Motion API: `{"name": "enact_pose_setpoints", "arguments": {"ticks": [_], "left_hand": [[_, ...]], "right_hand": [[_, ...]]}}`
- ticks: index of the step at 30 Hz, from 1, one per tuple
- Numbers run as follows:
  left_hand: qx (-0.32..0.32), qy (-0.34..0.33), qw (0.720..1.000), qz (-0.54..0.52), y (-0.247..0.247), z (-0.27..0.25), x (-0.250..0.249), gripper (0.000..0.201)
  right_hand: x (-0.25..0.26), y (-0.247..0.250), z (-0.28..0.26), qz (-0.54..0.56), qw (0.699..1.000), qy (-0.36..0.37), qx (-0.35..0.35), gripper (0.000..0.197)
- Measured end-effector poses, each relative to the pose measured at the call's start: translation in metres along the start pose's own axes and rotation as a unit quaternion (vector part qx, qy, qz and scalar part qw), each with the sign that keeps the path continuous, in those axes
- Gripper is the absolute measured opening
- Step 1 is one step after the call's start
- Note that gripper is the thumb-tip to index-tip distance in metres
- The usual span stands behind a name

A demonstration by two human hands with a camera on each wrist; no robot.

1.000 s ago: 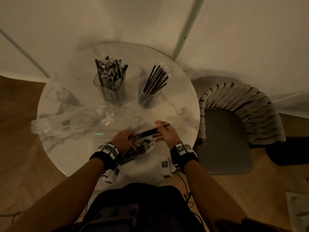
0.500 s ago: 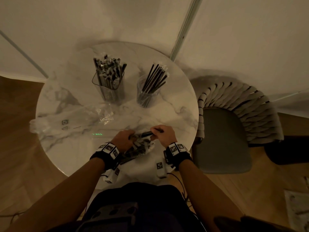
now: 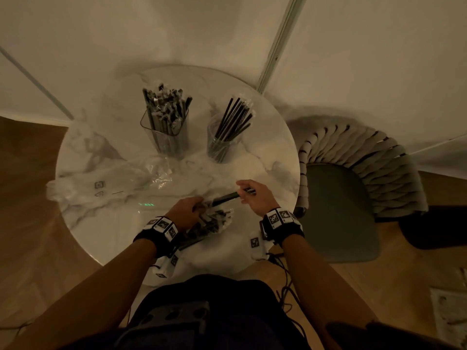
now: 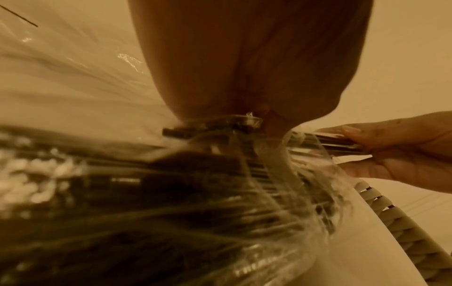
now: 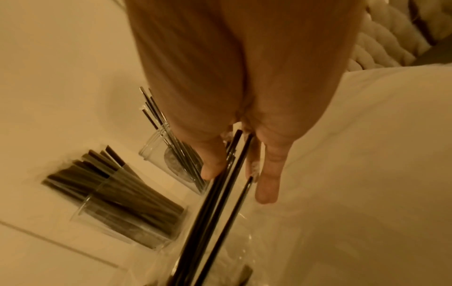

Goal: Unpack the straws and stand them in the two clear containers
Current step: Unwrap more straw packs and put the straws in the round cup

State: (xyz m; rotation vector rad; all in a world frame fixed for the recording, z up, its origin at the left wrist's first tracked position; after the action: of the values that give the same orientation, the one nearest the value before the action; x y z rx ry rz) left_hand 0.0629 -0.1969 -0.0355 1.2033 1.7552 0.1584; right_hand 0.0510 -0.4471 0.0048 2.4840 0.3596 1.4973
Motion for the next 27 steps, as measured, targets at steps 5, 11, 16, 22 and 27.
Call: {"name": "enact_pose_setpoints", "arguments": {"ticks": [5, 11, 16, 22, 27], "left_hand": [[0.013, 0.006, 1.000, 0.020, -0.001, -0.001, 0.005, 0.044], [-0.004, 0.023, 0.999, 0.034, -0.001, 0.002, 0.007, 0.046], [-0.032, 0.034, 0.997, 0.064, 0.004, -0.001, 0.004, 0.041], [-0.059, 0.010, 0.994, 0.091, 0.010, -0.001, -0.004, 0.071], [-0.132, -0.023, 0.976, -0.174, 0.021, -0.002, -0.026, 0.051]], "right_hand": [[-0.003, 0.004, -0.003, 0.003, 1.000, -0.020, 0.010, 0.013], [0.014, 0.031, -0.008, -0.031, 0.999, -0.008, -0.024, 0.012], [0.030, 0.077, -0.011, -0.080, 0.996, 0.013, -0.037, 0.012], [0.063, 0.126, -0.024, -0.072, 0.993, 0.011, -0.095, 0.011], [0.101, 0.135, -0.041, -0.066, 0.990, 0.063, -0.108, 0.013]]}}
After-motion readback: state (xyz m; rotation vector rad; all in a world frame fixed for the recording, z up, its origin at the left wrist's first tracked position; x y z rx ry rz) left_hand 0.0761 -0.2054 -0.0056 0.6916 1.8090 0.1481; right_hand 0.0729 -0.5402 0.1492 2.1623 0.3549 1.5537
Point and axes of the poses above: each hand's wrist, its own z-axis towards the middle knuckle, its own y-axis out of the back of the hand, x = y × z, the point moved 2 cm from there along z, towards the middle knuckle, and after that the axes turned 1 degree about z, right-handed, at the moved point
